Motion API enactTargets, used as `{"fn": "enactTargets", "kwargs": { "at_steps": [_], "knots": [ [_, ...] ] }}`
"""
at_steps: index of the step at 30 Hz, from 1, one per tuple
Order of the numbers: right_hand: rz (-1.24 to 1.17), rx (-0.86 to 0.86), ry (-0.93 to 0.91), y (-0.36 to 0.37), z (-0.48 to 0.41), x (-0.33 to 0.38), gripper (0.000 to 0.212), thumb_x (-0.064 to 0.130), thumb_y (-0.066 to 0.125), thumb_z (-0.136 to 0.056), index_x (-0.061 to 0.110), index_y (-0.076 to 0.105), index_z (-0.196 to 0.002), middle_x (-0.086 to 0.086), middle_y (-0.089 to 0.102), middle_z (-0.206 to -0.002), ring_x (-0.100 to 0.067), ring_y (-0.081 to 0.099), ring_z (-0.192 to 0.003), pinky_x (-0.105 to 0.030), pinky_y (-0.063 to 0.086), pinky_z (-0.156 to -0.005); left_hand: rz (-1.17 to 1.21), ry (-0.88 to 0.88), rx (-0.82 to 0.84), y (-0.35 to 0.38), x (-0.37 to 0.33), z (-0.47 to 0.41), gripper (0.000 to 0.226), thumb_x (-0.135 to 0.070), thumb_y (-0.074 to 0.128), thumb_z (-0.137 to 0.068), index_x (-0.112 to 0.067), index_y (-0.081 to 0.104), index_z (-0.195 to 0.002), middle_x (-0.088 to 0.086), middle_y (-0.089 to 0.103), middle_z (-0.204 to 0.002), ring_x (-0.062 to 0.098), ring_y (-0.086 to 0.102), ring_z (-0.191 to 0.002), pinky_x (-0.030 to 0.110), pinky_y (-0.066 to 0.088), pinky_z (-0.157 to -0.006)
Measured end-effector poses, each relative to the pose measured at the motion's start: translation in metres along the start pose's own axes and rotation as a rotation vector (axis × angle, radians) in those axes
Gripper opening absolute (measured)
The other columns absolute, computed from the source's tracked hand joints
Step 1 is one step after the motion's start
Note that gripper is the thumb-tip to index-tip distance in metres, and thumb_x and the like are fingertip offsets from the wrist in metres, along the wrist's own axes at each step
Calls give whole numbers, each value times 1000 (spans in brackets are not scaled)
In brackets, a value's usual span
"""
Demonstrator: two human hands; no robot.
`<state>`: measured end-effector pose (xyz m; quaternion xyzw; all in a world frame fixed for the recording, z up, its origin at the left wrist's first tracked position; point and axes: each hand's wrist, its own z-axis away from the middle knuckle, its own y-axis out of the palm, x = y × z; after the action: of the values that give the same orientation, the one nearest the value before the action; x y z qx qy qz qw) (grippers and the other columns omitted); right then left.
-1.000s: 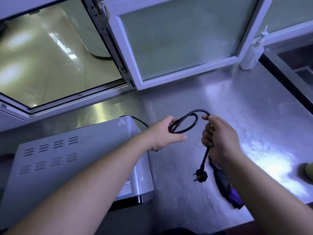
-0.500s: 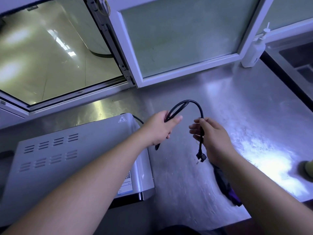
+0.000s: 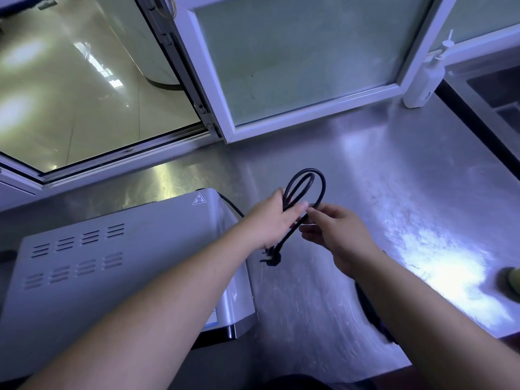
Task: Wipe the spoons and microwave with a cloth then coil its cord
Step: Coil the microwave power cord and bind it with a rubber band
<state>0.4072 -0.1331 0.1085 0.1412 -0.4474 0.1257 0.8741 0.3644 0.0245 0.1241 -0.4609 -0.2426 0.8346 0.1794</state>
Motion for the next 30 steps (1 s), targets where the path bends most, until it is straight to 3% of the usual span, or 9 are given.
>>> {"fn": "enactTargets", "kwargs": {
  "at_steps": [6,9,13,16,18,20,23,27,30],
  "knots": [
    [0,159,18,-8,-1,8,25,-2,49,-99,1,73,-104,-22,76,-101,-34,72,-85,-41,61,-89,-41,30,197,9,10,-2,36,-66,59,-83,-38,56,-104,-9,75,-84,10,75,-71,45,61,-84],
    [1,177,84,-17,-2,11,29,3,46,-100,2,73,-111,-15,78,-105,-26,71,-91,-42,58,-91,-145,35,227,9,10,-3,40,-67,60,-88,-27,58,-89,-7,59,-61,14,66,-56,33,57,-67],
    [-205,144,77,-31,-14,9,49,13,49,-87,19,60,-134,-11,71,-114,-30,68,-99,-50,57,-95,-316,-33,237,13,9,-5,54,-70,56,-91,-16,57,-84,2,57,-61,27,66,-55,31,48,-59],
    [309,126,-198,-36,-17,7,39,40,52,-100,47,55,-138,12,65,-130,-10,63,-117,-37,51,-99,-373,-81,335,19,8,-7,50,-72,55,-88,-22,59,-80,7,72,-68,32,74,-69,37,57,-64],
    [519,147,-274,-33,-18,3,36,52,45,-104,43,60,-136,16,63,-132,-5,61,-120,-36,48,-105,-369,-96,322,21,6,-11,52,-76,52,-86,-24,57,-80,9,75,-73,30,75,-71,35,56,-64],
    [559,119,-240,-31,-19,-3,39,53,44,-104,34,65,-132,14,65,-126,-7,62,-116,-36,48,-105,-308,-118,305,22,4,-14,60,-80,52,-83,-20,60,-86,10,76,-76,28,76,-71,31,52,-63],
    [643,89,-245,-30,-19,-8,31,49,55,-100,28,67,-121,14,70,-107,-6,67,-98,-27,51,-90,-234,-147,329,21,4,-16,69,-81,56,-79,-14,66,-91,9,74,-74,25,69,-60,31,48,-62],
    [508,103,-210,-28,-20,-11,15,38,61,-100,23,64,-100,-1,74,-76,-20,73,-61,-34,55,-70,-309,-104,372,22,1,-21,50,-76,62,-75,-26,65,-77,5,42,-68,23,42,-59,36,34,-58],
    [527,87,-207,-31,-24,-18,14,34,56,-102,22,63,-99,-6,71,-66,-22,70,-59,-29,51,-64,-383,0,406,24,3,-26,57,-79,61,-68,-26,67,-87,12,61,-79,27,58,-68,41,43,-60]
  ]
}}
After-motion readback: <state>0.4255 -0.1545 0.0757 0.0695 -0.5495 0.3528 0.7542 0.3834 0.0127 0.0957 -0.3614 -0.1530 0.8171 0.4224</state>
